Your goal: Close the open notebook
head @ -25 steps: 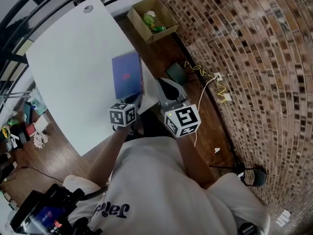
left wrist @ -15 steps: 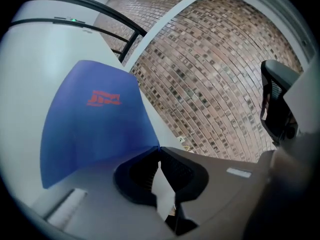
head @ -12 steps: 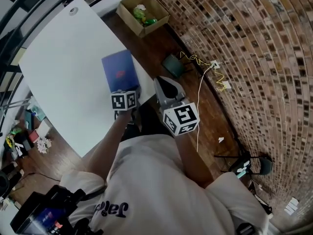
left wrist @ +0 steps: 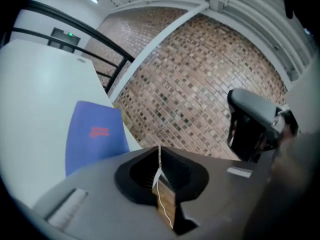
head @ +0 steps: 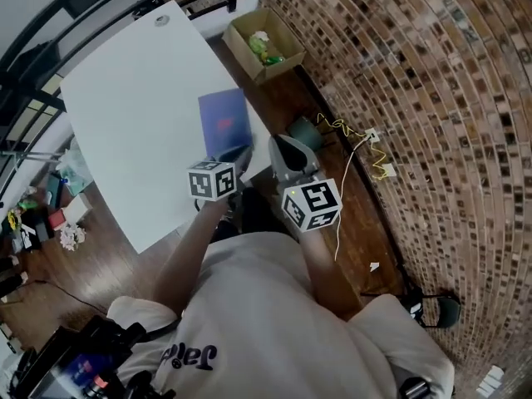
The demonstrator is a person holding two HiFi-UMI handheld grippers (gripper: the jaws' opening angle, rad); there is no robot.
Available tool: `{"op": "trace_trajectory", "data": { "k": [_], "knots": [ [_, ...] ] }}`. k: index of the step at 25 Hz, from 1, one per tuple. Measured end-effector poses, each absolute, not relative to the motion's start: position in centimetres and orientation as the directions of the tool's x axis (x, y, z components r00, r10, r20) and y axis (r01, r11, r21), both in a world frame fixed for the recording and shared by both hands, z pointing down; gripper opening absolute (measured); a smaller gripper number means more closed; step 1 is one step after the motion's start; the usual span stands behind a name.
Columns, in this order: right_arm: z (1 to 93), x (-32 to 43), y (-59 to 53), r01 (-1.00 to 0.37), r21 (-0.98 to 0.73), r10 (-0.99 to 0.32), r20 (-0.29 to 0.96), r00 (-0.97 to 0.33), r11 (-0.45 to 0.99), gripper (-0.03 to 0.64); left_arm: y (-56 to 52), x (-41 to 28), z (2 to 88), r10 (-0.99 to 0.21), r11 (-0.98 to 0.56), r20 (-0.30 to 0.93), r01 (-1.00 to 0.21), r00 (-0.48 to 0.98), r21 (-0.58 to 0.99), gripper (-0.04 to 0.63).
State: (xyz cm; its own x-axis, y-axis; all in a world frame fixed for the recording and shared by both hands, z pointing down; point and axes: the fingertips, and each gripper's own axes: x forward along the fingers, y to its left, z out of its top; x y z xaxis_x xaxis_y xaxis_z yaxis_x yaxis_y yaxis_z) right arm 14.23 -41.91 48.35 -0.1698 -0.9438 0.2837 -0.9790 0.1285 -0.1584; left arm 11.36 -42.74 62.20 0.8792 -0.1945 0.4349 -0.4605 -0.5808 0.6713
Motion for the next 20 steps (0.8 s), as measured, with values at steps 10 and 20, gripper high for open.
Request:
{"op": "trace_trajectory", "data": {
  "k": [10, 20],
  "knots": [
    [46.8, 6.5, -37.4, -0.937, -0.087, -0.900, 0.261, -0.349, 0.338, -0.012, -41.7, 0.1, 51.6, -0.535, -0.682, 0.251, -0.588, 0.807, 0.435, 0.015],
    [44.7, 4.1, -29.2, -0.844, -0.056, -0.828, 0.168, -0.535, 0.533, -0.012, -32.9, -5.1, 47.1, -0.759, -0.581, 0.116, -0.747, 0.640, 0.324, 0.015]
  ]
}}
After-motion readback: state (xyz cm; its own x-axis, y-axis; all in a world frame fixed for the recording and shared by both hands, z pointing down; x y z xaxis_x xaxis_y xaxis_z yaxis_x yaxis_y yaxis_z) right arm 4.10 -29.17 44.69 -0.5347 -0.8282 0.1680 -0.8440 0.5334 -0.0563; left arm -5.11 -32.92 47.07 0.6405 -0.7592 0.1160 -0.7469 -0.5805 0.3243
